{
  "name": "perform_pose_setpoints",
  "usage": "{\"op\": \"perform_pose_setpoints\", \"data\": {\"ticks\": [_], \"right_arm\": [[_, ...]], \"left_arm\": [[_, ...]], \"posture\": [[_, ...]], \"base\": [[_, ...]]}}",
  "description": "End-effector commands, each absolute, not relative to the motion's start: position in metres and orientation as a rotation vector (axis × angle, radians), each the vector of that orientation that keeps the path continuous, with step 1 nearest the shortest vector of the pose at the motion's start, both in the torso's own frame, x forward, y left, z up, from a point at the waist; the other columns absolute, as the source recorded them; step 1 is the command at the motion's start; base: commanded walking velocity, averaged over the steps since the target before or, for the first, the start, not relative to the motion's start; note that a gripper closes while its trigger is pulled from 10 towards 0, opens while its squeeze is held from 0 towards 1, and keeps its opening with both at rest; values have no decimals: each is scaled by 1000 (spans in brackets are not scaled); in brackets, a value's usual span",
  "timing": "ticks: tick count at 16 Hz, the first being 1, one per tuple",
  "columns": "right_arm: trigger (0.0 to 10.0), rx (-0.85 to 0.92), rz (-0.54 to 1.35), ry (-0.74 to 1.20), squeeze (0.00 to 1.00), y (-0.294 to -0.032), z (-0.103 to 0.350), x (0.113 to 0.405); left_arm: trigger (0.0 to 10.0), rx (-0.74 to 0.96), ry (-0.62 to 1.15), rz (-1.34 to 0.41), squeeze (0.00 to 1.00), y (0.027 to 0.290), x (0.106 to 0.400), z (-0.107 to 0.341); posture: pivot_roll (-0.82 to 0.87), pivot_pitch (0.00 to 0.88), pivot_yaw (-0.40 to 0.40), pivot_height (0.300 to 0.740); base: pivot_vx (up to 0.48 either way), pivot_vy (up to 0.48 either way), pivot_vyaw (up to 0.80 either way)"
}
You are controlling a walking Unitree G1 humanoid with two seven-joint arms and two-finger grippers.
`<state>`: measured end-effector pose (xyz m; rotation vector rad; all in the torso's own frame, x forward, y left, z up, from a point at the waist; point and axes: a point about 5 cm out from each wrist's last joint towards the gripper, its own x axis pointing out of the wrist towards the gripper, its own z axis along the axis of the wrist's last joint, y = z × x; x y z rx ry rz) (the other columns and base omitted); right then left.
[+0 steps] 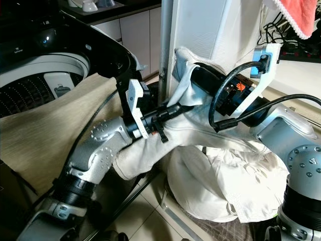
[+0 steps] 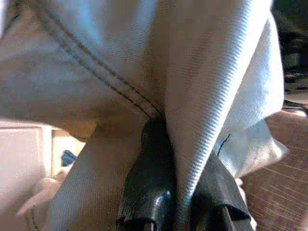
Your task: Clothes washing
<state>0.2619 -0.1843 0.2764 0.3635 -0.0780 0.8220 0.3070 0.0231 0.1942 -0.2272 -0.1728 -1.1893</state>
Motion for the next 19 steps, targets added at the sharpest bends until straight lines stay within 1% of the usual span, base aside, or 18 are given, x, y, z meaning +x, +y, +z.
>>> {"op": "perform_pose_setpoints", "data": {"ticks": [1,2,3,4,5,6,7,8,10,11,13,14,15,16,17,18,19], "right_arm": [[10000,332,831,-206,361,-187,298,255],[10000,325,835,-229,0,-189,301,253],[10000,320,841,-235,0,-189,302,251],[10000,320,842,-239,0,-189,303,250],[10000,321,841,-238,0,-189,302,250],[10000,319,842,-233,0,-186,300,250],[10000,315,845,-229,0,-184,299,250],[10000,305,850,-220,0,-181,297,250],[10000,299,857,-213,0,-177,295,249],[10000,300,870,-208,0,-173,292,248],[10000,304,875,-203,0,-171,289,247],[10000,293,880,-180,0,-165,281,247],[10000,291,882,-172,0,-163,279,247],[10000,284,891,-156,0,-157,275,246],[10000,272,900,-141,0,-153,272,245],[10000,237,927,-97,0,-144,265,241],[10000,217,942,-71,0,-140,260,239]], "left_arm": [[0,-173,-182,-1085,0,42,321,199],[0,-139,-222,-1012,0,57,331,211],[0,-121,-252,-971,0,66,337,221],[0,-42,-366,-818,0,97,355,259],[0,-19,-408,-753,0,107,361,274],[0,81,-560,-557,0,139,370,327],[0,211,-695,-397,0,162,368,370],[0,328,-800,-262,0,177,362,401],[0,407,-895,-142,0,193,353,432],[0,503,-967,-4,0,208,343,457],[0,548,-971,76,0,217,343,463],[0,617,-858,172,0,230,362,442],[0,658,-775,179,0,232,371,429],[0,734,-582,185,0,238,387,399],[39,757,-458,196,0,243,395,380],[10000,720,-172,206,0,258,406,329],[10000,688,15,206,0,268,407,294]], "posture": [[-125,0,20,740],[-125,0,20,740],[-123,0,21,740],[-122,0,21,740],[-122,0,21,740],[-115,0,20,740],[-111,0,23,740],[-109,0,27,740],[-108,0,27,740],[-104,0,31,740],[-100,0,32,740],[-100,0,35,740],[-100,0,35,740],[-103,0,39,740],[-103,0,39,740],[-111,0,45,740],[-113,0,46,740]], "base": [[0,0,0],[0,0,0],[0,0,0],[0,0,0],[0,0,0],[0,0,0],[0,0,0],[0,0,0],[0,0,0],[0,0,0],[0,0,0],[0,0,0],[0,0,0],[0,0,0],[0,0,0],[0,0,0],[0,0,0]]}}
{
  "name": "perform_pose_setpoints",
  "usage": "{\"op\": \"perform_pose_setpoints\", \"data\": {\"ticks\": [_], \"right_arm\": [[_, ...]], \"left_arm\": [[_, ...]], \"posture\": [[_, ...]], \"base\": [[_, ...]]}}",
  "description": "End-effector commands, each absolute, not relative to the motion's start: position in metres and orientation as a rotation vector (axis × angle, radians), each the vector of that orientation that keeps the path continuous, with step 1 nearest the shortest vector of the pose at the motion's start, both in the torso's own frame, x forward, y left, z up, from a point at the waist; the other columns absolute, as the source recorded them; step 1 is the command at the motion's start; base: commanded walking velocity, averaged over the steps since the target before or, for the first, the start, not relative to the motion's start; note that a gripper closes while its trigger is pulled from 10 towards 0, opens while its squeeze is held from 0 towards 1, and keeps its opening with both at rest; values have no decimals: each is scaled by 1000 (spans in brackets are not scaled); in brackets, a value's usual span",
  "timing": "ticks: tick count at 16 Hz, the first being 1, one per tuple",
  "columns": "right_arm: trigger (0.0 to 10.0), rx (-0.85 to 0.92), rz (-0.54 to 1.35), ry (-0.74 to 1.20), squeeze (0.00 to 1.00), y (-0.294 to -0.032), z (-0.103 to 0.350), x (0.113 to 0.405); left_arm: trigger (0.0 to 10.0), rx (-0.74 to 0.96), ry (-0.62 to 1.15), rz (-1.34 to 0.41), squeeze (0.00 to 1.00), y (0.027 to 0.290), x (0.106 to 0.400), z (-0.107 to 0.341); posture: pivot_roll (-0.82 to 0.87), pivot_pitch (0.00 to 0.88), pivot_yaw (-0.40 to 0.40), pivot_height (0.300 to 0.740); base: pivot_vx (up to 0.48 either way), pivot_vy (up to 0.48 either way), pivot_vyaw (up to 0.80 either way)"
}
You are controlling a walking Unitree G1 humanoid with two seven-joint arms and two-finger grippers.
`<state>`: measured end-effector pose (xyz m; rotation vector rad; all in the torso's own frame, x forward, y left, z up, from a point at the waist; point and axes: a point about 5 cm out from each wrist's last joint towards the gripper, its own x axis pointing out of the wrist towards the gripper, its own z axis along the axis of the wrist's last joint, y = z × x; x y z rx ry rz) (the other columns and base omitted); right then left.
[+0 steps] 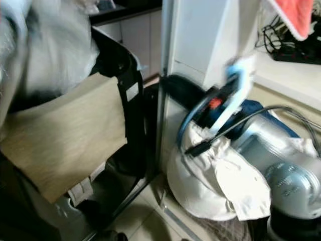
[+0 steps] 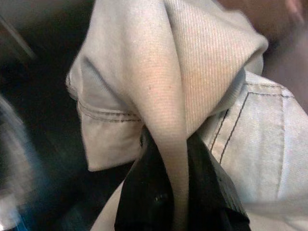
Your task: Clothes washing
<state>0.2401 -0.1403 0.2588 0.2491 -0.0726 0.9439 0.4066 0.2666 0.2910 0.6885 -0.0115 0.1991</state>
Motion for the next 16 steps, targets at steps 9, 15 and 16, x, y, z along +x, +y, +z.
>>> {"op": "perform_pose_setpoints", "data": {"ticks": [9,15,16], "right_arm": [[10000,117,974,13,0,-131,245,237],[10000,20,721,105,0,-150,229,259],[10000,-50,446,195,0,-176,211,278]], "left_arm": [[10000,283,195,157,1000,298,395,265],[10000,252,48,-35,1000,278,398,288],[10000,162,-31,-290,965,242,399,283]], "posture": [[-101,0,28,740],[-101,0,31,740],[-105,0,36,740]], "base": [[0,0,0],[0,0,0],[0,0,0]]}}
